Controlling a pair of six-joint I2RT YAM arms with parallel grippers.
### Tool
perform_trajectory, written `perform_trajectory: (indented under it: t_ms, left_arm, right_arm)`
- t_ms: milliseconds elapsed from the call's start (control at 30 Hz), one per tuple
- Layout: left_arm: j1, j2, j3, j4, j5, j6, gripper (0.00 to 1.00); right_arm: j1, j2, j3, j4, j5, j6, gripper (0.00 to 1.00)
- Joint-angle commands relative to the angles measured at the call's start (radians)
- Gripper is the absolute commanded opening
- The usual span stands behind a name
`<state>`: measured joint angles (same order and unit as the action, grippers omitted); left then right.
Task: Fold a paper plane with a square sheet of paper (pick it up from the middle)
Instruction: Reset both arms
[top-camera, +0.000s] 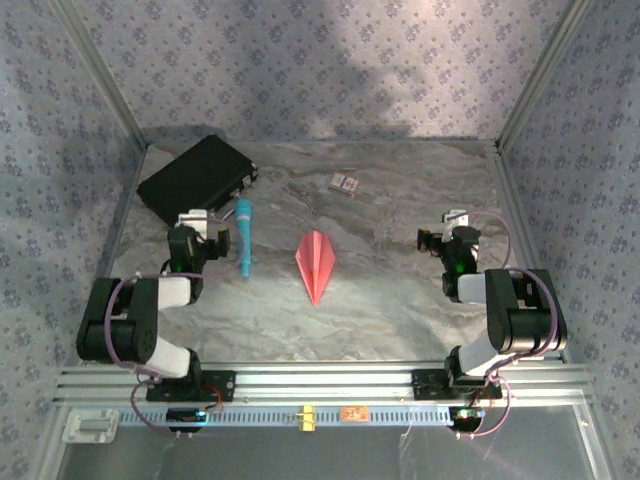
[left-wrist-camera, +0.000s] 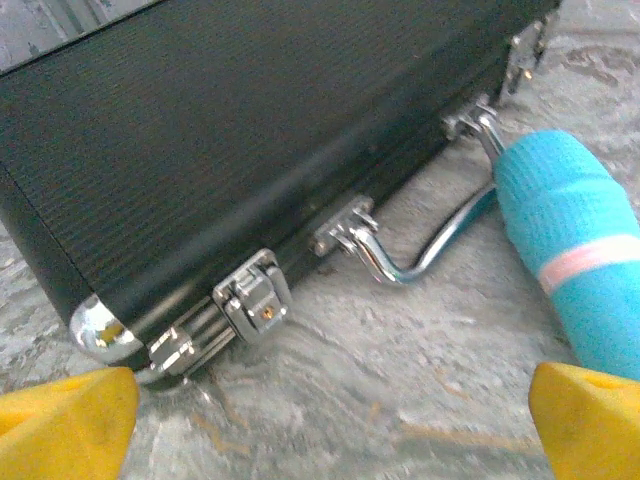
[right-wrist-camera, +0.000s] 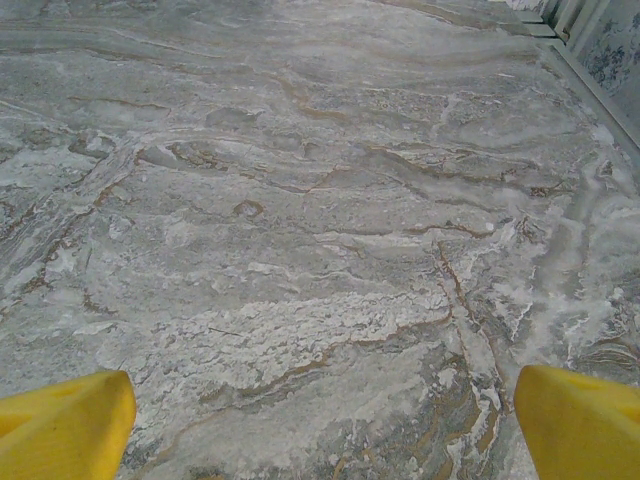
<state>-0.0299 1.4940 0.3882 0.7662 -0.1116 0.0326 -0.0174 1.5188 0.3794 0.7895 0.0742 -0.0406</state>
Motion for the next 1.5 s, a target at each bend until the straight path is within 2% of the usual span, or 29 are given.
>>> perform_trajectory:
  t_ms: [0, 67, 100, 167, 233, 367, 1467]
  left_arm:
    - [0.055, 0.027, 0.029, 0.009, 0.087, -0.065, 1.00]
    - [0.066, 0.063, 0.008, 0.121, 0.088, -0.076, 1.00]
    - [0.066, 0.036, 0.026, 0.030, 0.082, -0.077, 1.00]
    - [0.061, 0.054, 0.015, 0.091, 0.076, -0.074, 1.00]
    - [0.031, 0.042, 0.027, 0.045, 0.018, -0.056, 1.00]
    - [0.041, 0.043, 0.027, 0.046, 0.051, -0.058, 1.00]
    - [0.040, 0.042, 0.029, 0.042, 0.052, -0.058, 1.00]
  right_arm:
    - [-0.005, 0.000, 0.013, 0.011, 0.013, 0.018, 0.99]
    - [-0.006, 0.000, 0.014, 0.011, 0.012, 0.020, 0.99]
    - [-0.005, -0.002, 0.013, 0.010, 0.011, 0.019, 0.99]
    - [-0.005, 0.000, 0.016, 0.010, 0.012, 0.019, 0.99]
    - [-0.004, 0.000, 0.015, 0.010, 0.012, 0.019, 0.99]
    - [-0.005, 0.000, 0.015, 0.010, 0.012, 0.020, 0.99]
    - [-0.006, -0.001, 0.015, 0.010, 0.012, 0.018, 0.99]
